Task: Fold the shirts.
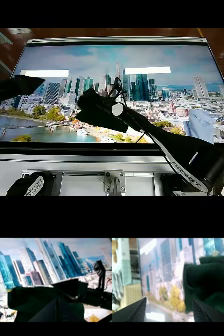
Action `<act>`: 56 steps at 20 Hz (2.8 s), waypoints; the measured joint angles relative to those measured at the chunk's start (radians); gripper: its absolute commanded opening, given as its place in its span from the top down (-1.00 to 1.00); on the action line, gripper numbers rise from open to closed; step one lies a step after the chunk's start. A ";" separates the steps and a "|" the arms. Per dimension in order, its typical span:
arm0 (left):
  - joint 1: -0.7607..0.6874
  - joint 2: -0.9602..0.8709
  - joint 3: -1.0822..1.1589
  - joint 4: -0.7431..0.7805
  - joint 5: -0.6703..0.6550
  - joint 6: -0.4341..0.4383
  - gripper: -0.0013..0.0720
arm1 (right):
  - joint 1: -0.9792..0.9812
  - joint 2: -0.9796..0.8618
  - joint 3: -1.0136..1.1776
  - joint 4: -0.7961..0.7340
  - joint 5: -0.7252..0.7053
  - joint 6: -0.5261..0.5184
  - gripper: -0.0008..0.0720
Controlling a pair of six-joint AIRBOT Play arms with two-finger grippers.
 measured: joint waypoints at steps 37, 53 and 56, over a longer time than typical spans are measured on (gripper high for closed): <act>0.011 0.091 -0.127 -0.006 -0.017 -0.045 0.86 | -0.525 0.049 0.007 -0.393 1.004 -0.184 0.81; 0.011 0.091 -0.127 -0.197 -0.110 -0.093 0.85 | -1.441 0.459 0.162 -0.650 1.194 -0.120 0.81; 0.011 0.091 -0.127 -0.214 -0.114 -0.096 0.85 | -1.555 0.470 0.163 -0.649 1.217 -0.107 0.81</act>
